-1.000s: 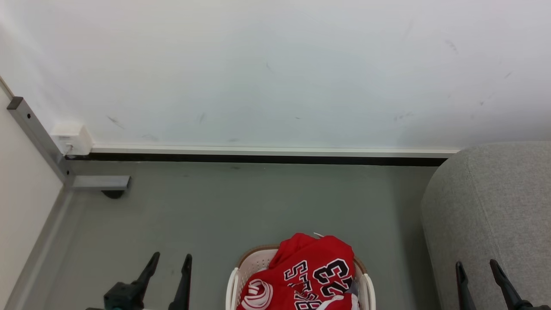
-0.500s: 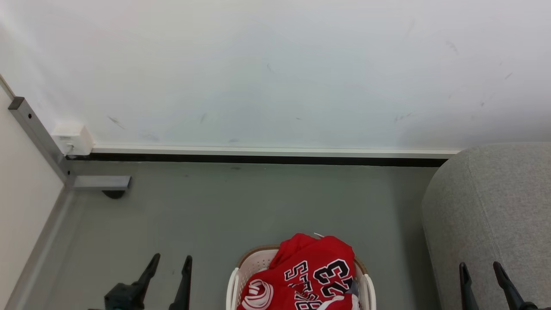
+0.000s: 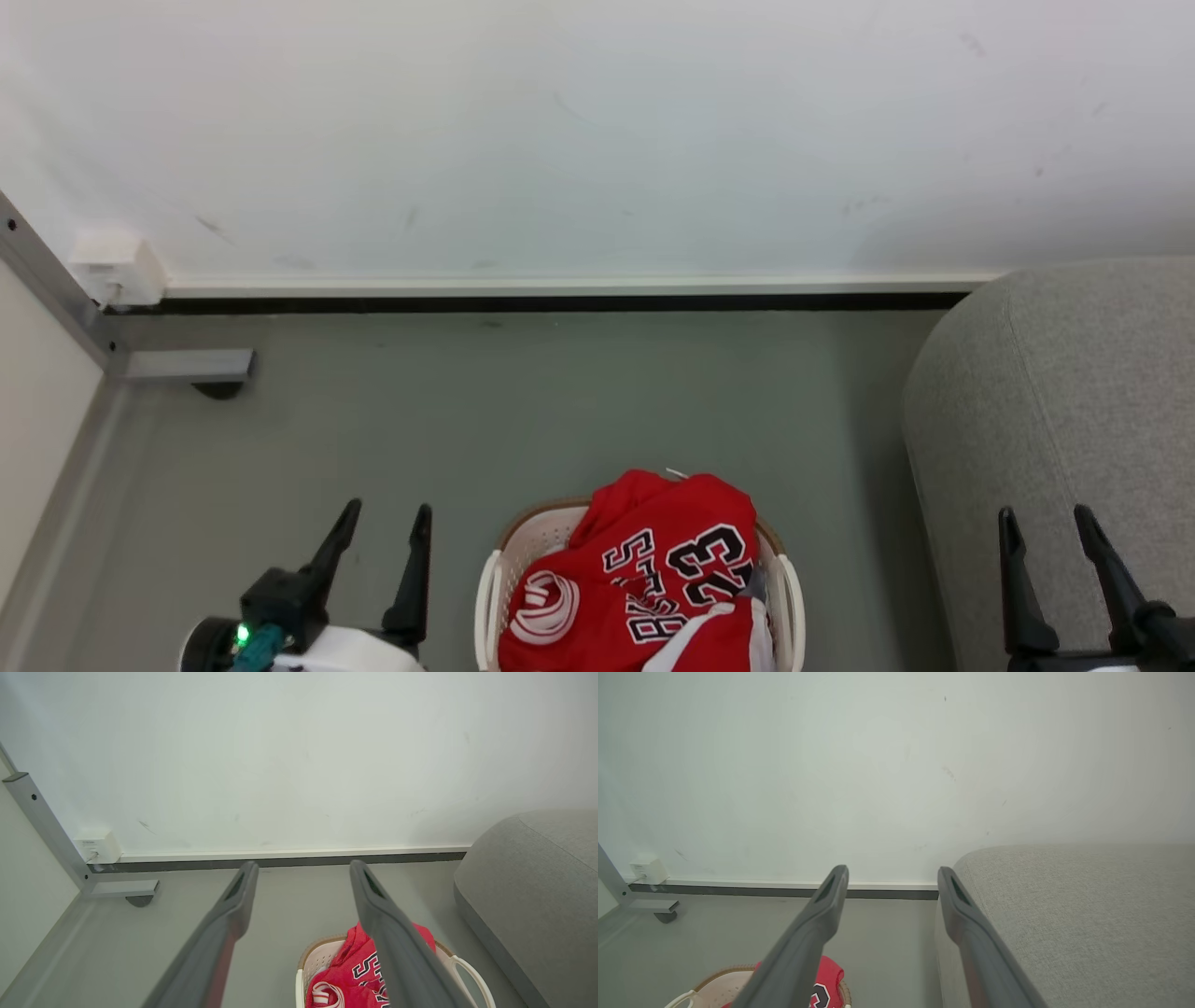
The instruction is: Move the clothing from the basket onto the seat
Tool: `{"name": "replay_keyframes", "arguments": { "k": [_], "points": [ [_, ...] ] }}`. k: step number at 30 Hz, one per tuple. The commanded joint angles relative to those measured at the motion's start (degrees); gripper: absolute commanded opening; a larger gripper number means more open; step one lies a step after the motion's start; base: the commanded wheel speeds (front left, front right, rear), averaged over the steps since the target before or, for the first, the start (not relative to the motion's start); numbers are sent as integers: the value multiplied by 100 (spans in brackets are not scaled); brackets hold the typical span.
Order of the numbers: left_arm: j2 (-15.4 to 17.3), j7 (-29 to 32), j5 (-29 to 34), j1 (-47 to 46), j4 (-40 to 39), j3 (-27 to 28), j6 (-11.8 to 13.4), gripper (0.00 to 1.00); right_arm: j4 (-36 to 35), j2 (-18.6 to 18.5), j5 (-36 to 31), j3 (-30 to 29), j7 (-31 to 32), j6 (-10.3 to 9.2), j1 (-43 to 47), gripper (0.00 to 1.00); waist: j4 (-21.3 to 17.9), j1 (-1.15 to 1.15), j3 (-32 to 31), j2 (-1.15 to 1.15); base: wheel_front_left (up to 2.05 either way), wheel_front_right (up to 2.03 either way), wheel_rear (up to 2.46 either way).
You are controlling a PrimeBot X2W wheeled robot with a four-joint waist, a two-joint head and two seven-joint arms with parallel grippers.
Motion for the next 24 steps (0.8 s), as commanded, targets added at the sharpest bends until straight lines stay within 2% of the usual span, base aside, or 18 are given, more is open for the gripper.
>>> {"name": "replay_keyframes", "arguments": {
  "k": [1, 5, 8, 20, 24],
  "points": [
    [4, -4, 9, -278, -23, -107, -17, 100, -134, -8, -75, -8, 0, -12, -212, 100, -224, 0, 452, 0, 0, 0, 0],
    [-4, -4, -8, -680, 37, -317, -44, 100, -329, -52, -159, -31, 0, -12, -431, 100, -366, 0, 878, 0, 0, 0, 0],
    [-14, -3, -65, -1113, 246, -699, -62, 100, -538, -118, -243, -43, 0, -12, -625, 100, -502, 0, 1345, 0, 0, 0, 0],
    [-12, 49, -755, -3258, 2556, -3056, -52, 100, -1672, -297, -684, 78, 0, -12, -1353, 100, -972, 0, 3284, 0, 0, 0, 0],
    [-15, 211, -1289, -3805, 3074, -3748, -52, 100, -2068, -293, -757, 144, 1, -12, -1533, 100, -1078, 0, 3868, 0, 0, 0, 0]
  ]
}}
